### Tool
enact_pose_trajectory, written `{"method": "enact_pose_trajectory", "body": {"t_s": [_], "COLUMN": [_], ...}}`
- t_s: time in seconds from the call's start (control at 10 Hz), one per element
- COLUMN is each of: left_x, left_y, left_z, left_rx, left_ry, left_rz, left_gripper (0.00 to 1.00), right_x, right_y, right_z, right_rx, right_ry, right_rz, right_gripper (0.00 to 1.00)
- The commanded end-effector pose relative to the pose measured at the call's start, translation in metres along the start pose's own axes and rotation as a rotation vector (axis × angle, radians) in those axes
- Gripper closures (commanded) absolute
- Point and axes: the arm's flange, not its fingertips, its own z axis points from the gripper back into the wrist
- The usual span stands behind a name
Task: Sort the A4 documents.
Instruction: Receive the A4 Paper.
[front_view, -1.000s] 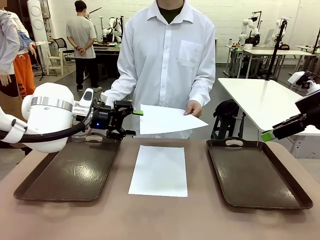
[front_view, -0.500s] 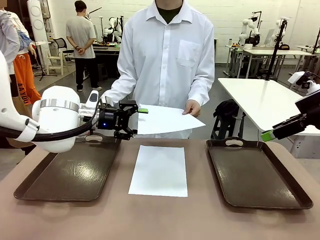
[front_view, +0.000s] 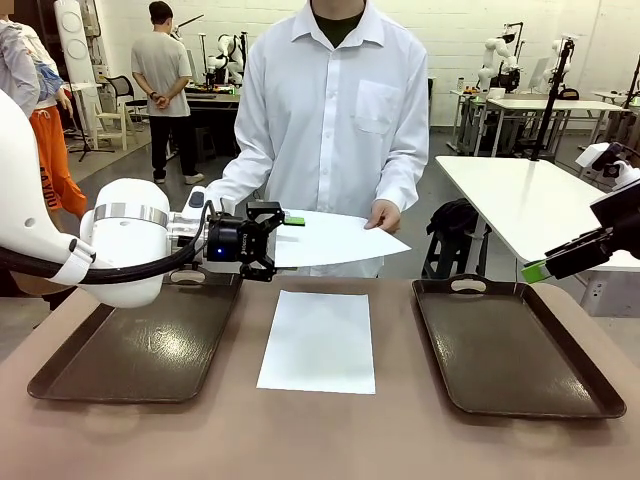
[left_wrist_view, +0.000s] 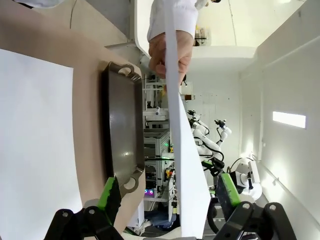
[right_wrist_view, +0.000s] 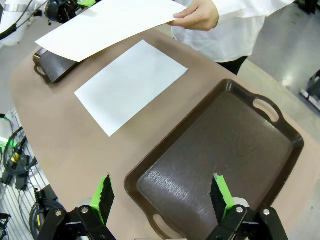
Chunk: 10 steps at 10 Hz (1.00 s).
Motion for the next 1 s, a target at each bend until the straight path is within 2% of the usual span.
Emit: {"method": "enact_pose_trajectory", "body": {"t_s": [0.0, 0.1, 0.2, 0.3, 0.4, 0.5, 0.6, 0.7, 0.8, 0.9], "left_x": [0.0044, 0.0061, 0.0061, 0.0058, 0.0054, 0.0061, 0.0053, 0.0052, 0.0049, 0.0061], "left_y": [-0.002, -0.0037, -0.0053, -0.0059, -0.0066, -0.0072, -0.0074, -0.0055, -0.0053, -0.0057], "left_z": [-0.0001, 0.0006, 0.0005, 0.0007, 0.0018, 0.0035, 0.0034, 0.0047, 0.0052, 0.0071], "left_rx": [-0.056, -0.066, -0.063, -0.061, -0.05, -0.051, -0.048, -0.045, -0.046, -0.047], "left_ry": [-0.024, -0.023, -0.026, -0.031, -0.042, -0.044, -0.052, -0.058, -0.062, -0.064], "left_rz": [-0.002, 0.004, 0.004, 0.007, 0.003, 0.0, 0.001, 0.008, 0.008, 0.005], "left_gripper": [0.2, 0.2, 0.39, 0.25, 0.59, 0.45, 0.79, 0.65, 0.98, 0.85], "right_x": [-0.0011, -0.0011, -0.0011, -0.0011, -0.0011, -0.0011, -0.0011, -0.0011, -0.0011, -0.0011], "right_y": [-0.002, -0.002, -0.002, -0.002, -0.002, -0.002, -0.002, -0.002, -0.002, -0.002], "right_z": [-0.0027, -0.0027, -0.0027, -0.0027, -0.0027, -0.0027, -0.0027, -0.0027, -0.0027, -0.0027], "right_rx": [0.019, 0.019, 0.019, 0.019, 0.019, 0.019, 0.019, 0.019, 0.019, 0.019], "right_ry": [-0.007, -0.007, -0.007, -0.007, -0.007, -0.007, -0.007, -0.007, -0.007, -0.007], "right_rz": [0.003, 0.003, 0.003, 0.003, 0.003, 0.003, 0.003, 0.003, 0.003, 0.003], "right_gripper": [0.0, 0.0, 0.0, 0.0, 0.0, 0.0, 0.0, 0.0, 0.0, 0.0]}}
